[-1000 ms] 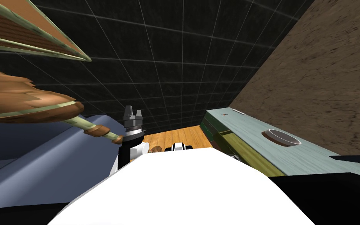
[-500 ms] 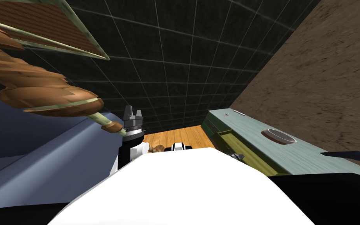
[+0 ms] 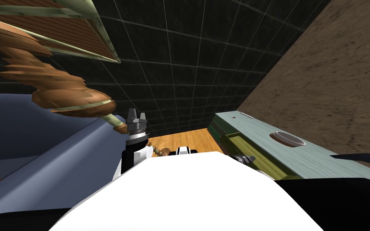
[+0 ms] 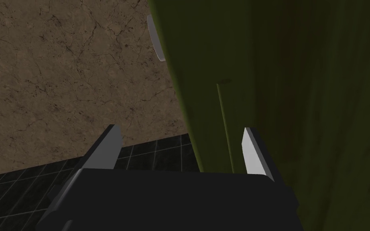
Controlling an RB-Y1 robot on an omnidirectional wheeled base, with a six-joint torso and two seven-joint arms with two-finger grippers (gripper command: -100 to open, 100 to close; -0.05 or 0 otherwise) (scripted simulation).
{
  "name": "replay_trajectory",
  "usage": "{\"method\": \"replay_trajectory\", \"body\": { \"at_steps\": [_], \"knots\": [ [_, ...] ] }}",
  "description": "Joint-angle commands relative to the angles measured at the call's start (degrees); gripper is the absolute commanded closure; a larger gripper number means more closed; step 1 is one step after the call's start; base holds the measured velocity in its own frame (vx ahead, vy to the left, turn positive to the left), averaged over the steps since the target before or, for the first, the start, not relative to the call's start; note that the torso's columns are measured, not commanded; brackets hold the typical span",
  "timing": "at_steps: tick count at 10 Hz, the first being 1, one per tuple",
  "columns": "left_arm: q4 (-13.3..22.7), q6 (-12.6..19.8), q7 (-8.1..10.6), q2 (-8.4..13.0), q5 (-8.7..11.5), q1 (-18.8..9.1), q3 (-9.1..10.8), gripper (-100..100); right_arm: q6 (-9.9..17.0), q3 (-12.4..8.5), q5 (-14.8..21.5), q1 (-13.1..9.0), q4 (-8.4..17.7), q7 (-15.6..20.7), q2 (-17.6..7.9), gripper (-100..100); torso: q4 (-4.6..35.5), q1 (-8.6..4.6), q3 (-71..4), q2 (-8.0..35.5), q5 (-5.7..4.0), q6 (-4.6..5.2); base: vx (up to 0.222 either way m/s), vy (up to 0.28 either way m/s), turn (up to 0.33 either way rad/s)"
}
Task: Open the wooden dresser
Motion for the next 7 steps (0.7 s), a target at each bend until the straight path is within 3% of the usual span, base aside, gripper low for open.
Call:
{"method": "replay_trajectory", "body": {
  "at_steps": [1,2,3,4,7],
  "knots": [
    [0.0,0.0,0.0,0.0,0.0,0.0,0.0,0,-2.8,-1.0,-1.6,-0.4,-0.9,1.6,-2.6,-100,0.0,0.09,0.0,0.0,0.1,-0.02,-0.025,0.025,-0.077],
    [0.0,0.0,0.0,0.0,0.0,0.0,0.01,0,-4.0,-1.3,-2.2,-0.7,-0.9,2.0,-3.7,-100,0.0,0.04,-0.1,0.1,0.29,0.1,-0.016,0.017,-0.057],
    [0.0,0.0,0.0,0.0,0.0,0.0,0.01,0,-3.5,-1.0,-1.9,-1.0,-0.8,2.1,-2.6,-100,0.1,0.21,-0.1,0.1,0.4,0.14,0.0,0.0,0.0],
    [0.0,0.0,0.0,0.0,0.0,0.0,0.01,0,-3.8,-1.0,-2.0,-1.1,-0.8,2.2,-2.6,0,0.0,0.26,0.0,0.1,0.29,0.12,0.0,0.0,0.0],
    [0.0,0.0,0.0,0.0,0.0,0.0,0.01,0,-4.0,-0.9,-2.1,-1.0,-0.9,2.2,-2.3,0,0.0,0.12,0.0,0.1,0.16,0.04,0.0,0.0,0.0]
  ]
}}
